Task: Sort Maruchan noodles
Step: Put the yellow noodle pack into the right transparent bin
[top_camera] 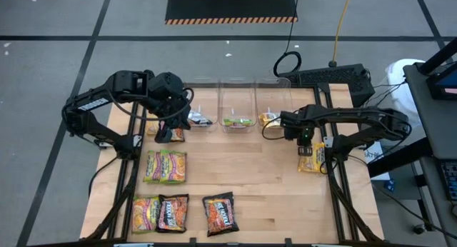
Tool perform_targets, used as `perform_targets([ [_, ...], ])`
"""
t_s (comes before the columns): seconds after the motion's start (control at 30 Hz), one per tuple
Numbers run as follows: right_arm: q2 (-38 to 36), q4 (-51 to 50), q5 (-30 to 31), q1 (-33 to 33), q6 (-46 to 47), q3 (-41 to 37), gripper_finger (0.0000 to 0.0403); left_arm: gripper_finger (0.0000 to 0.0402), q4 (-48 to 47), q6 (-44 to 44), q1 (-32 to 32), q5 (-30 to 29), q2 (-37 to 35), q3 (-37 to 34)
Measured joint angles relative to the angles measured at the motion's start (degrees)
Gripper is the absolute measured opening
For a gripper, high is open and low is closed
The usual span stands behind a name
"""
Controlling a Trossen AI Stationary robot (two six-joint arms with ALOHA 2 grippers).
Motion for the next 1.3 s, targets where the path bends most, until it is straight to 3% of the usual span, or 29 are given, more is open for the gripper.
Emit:
perform_targets([
  [0.5,0.37,0.91,-0.15,-4.43,-0.18,-1.13,0.0073,0.0026,0.0,-0.96,0.0,-0.02,0.0,0.02],
  [0.63,1.15,0.65,-3.11,-5.12,-1.48,-1.13,0.0073,0.0026,0.0,-1.2,0.0,-0.02,0.0,0.02],
  [1.3,1.33,0.91,0.19,-5.12,0.02,-1.13,0.0073,0.0026,0.0,-2.03,-0.04,-0.01,0.0,0.02],
])
